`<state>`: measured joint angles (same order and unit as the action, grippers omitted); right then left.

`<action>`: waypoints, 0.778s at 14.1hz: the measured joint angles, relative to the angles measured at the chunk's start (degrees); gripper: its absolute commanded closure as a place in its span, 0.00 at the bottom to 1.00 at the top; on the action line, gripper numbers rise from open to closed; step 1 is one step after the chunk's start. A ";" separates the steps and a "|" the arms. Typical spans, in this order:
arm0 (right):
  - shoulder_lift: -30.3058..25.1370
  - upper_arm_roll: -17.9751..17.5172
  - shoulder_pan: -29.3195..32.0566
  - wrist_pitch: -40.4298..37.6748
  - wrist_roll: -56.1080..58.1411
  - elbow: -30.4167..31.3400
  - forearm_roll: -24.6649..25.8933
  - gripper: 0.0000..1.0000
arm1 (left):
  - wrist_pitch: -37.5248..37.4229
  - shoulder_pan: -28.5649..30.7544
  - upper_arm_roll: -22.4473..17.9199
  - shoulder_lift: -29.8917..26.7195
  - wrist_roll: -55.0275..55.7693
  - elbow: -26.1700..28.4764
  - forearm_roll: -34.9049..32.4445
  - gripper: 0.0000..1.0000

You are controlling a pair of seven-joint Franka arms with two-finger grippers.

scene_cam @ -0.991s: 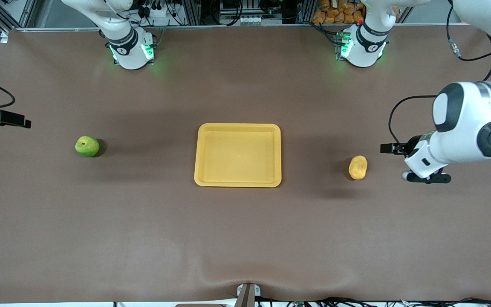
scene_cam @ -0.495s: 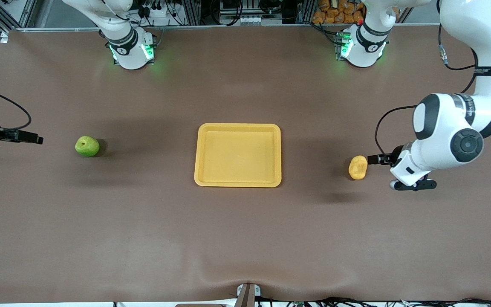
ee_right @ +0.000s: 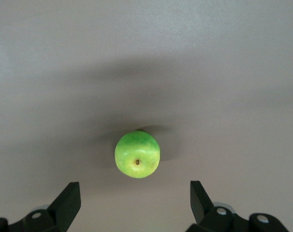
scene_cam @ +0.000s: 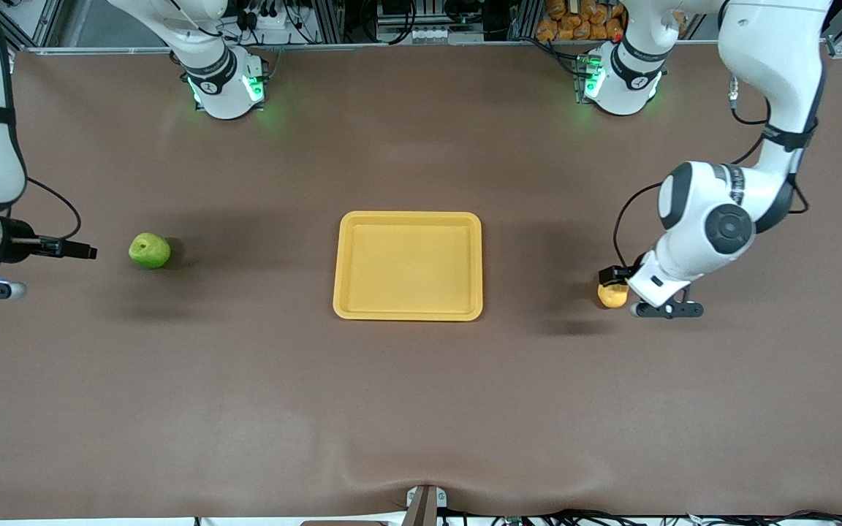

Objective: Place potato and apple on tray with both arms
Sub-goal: 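Reach the left gripper to the potato while the right gripper reaches the apple, then close the left gripper on the potato while the right gripper grasps the apple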

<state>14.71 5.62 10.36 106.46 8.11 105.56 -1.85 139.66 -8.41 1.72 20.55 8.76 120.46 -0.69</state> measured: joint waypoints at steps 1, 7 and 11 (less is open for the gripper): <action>0.44 0.00 0.01 1.80 0.00 0.90 -0.01 0.00 | 2.54 -0.15 0.00 0.01 0.00 1.71 -0.46 0.00; 1.08 0.00 0.03 13.42 -0.01 9.94 -0.02 0.00 | 10.66 -0.22 -0.03 1.64 0.00 5.30 -2.07 0.00; 2.47 -0.01 0.03 17.71 -0.02 13.22 -0.03 0.00 | 13.48 -0.43 -0.03 4.38 0.00 5.37 -3.55 0.72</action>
<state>17.18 5.61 10.38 124.17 8.09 118.78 -1.88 153.14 -8.84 1.69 24.93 8.76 125.83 -4.24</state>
